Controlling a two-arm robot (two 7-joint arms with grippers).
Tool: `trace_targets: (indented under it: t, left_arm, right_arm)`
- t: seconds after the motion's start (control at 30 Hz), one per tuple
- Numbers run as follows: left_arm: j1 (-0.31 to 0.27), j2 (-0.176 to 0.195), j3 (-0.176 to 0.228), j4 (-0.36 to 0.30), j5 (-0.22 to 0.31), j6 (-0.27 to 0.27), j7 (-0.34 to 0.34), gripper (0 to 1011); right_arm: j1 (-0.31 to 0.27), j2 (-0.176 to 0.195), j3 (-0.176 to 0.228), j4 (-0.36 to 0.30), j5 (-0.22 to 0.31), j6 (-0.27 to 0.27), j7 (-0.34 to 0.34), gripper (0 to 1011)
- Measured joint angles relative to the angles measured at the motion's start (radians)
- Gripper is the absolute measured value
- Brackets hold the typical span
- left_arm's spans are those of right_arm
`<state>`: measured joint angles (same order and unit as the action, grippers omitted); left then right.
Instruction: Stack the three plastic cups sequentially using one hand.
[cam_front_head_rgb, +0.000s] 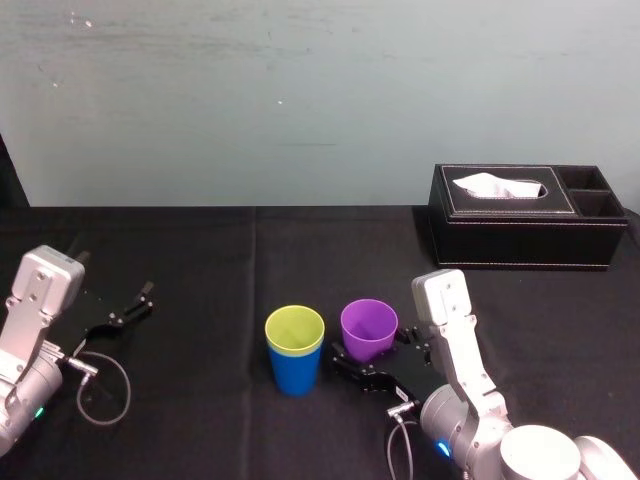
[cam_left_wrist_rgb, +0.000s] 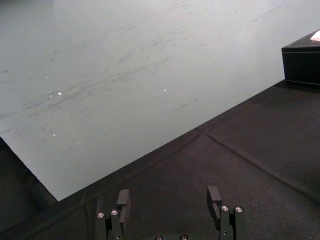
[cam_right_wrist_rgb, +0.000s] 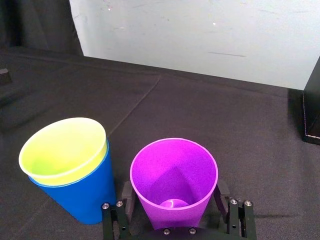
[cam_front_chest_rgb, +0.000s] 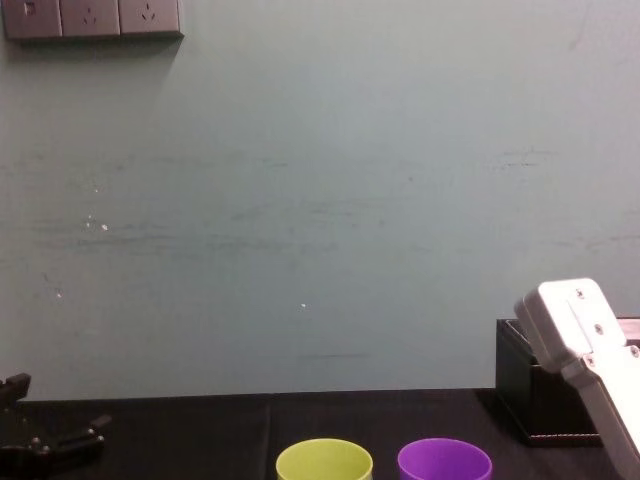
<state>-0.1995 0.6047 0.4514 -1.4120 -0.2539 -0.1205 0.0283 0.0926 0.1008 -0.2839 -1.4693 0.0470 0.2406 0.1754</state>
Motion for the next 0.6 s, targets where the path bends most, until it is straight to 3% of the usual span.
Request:
trace_targets:
  t: [0.6]
  left_arm:
    - [0.000,0.000,0.000,0.000,0.000,0.000,0.000,1000]
  right_arm:
    - [0.017,-0.009,0.002,0.030,-0.011,0.003,0.001,1002]
